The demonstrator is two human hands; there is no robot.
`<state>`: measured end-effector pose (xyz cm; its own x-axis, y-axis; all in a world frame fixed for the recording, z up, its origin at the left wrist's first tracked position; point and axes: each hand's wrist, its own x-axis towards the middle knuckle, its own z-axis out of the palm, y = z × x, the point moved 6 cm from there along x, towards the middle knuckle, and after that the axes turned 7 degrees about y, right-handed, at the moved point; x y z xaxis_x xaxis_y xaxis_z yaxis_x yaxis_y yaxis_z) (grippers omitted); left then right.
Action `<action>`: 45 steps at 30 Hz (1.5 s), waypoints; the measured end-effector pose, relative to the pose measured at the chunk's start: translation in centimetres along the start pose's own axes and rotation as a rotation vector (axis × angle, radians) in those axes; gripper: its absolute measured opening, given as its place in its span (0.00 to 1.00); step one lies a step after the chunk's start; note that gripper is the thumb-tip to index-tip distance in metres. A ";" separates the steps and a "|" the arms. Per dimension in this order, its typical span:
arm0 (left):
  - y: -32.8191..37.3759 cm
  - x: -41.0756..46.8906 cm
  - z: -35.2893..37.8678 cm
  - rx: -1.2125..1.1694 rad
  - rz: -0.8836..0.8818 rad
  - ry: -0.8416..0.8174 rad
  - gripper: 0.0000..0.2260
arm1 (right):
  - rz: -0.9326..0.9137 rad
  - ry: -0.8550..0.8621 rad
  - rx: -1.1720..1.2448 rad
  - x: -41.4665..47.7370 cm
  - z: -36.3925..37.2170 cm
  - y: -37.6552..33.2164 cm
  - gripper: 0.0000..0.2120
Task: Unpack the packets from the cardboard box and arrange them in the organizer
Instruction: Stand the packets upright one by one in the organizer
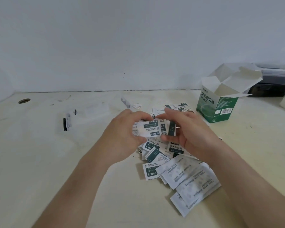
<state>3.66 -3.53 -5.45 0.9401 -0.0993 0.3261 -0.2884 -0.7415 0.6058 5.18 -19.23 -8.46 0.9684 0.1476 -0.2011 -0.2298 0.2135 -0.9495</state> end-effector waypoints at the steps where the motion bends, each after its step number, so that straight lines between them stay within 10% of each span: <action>1: 0.1 0.0 0.1 -0.003 0.012 0.007 0.24 | -0.038 -0.033 -0.064 -0.1 0.2 0.0 0.15; 14: 2.2 -1.0 1.2 -0.318 0.067 -0.006 0.31 | -0.079 -0.190 -0.132 -1.0 2.0 0.0 0.08; 18: 1.5 -0.7 0.4 -0.158 0.063 0.130 0.26 | -0.265 0.095 -0.419 -0.7 -0.5 -1.9 0.08; 23: 0.2 -1.3 2.3 0.244 -0.040 -0.303 0.13 | -0.263 0.318 -0.361 0.1 -3.6 -2.8 0.08; 30: -0.3 -1.4 3.8 0.042 -0.235 -0.306 0.14 | -0.264 0.283 -0.400 0.4 -2.0 -0.9 0.08; 45: -2.6 0.7 -0.9 -0.293 -0.229 0.237 0.09 | -0.147 0.087 -0.124 0.3 -0.2 0.0 0.04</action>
<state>4.96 -1.11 -6.17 0.9278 0.2262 0.2966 -0.1491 -0.5038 0.8509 5.52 -19.37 -8.53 0.9965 0.0382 -0.0737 -0.0774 0.1055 -0.9914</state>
